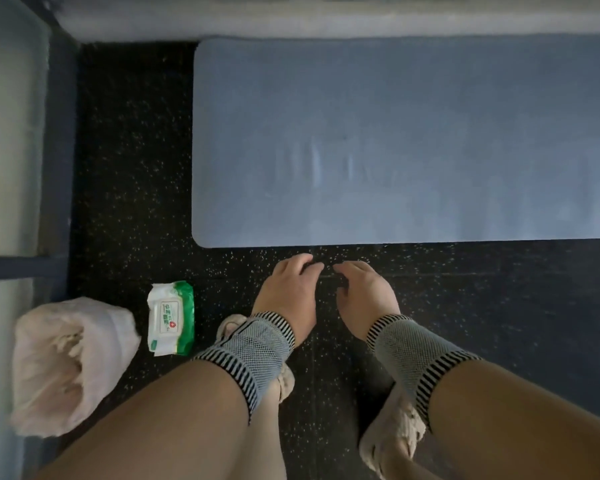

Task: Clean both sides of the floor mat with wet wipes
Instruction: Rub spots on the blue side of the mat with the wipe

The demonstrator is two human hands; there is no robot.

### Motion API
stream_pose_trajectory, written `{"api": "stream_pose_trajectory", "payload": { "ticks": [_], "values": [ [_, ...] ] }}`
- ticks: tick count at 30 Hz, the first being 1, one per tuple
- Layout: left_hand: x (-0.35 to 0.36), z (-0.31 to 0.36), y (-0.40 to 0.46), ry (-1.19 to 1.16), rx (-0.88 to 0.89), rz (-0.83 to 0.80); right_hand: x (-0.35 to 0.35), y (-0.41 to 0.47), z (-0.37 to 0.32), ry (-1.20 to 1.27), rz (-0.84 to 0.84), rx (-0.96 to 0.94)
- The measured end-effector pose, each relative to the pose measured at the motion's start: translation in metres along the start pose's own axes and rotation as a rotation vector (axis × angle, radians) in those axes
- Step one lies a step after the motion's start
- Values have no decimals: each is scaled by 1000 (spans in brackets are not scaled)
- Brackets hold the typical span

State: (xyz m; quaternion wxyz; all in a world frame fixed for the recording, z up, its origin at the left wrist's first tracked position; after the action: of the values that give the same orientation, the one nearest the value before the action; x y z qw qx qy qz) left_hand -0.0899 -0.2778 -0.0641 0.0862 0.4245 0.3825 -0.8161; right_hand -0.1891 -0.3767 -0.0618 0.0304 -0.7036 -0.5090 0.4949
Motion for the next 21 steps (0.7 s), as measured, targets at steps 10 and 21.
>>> {"api": "stream_pose_trajectory", "payload": {
  "ticks": [10, 21],
  "values": [
    [-7, 184, -32, 112, 137, -4, -141, -98, 115, 152, 233, 197],
    [5, 354, 15, 11, 207, -9, -242, -124, 235, 283, 368, 434]
  ]
}}
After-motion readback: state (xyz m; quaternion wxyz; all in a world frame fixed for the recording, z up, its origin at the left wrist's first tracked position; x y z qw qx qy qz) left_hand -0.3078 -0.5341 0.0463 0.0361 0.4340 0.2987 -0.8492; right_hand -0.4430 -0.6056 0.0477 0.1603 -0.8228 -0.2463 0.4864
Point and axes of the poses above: each hand's wrist, its own y-axis towards the middle knuckle, its own x-axis out of the palm, z = x × y, the point moved 1 cm from there along y, towards the middle knuckle, and after that the axes turned 8 degrees about -x, right-handed, at the moved point
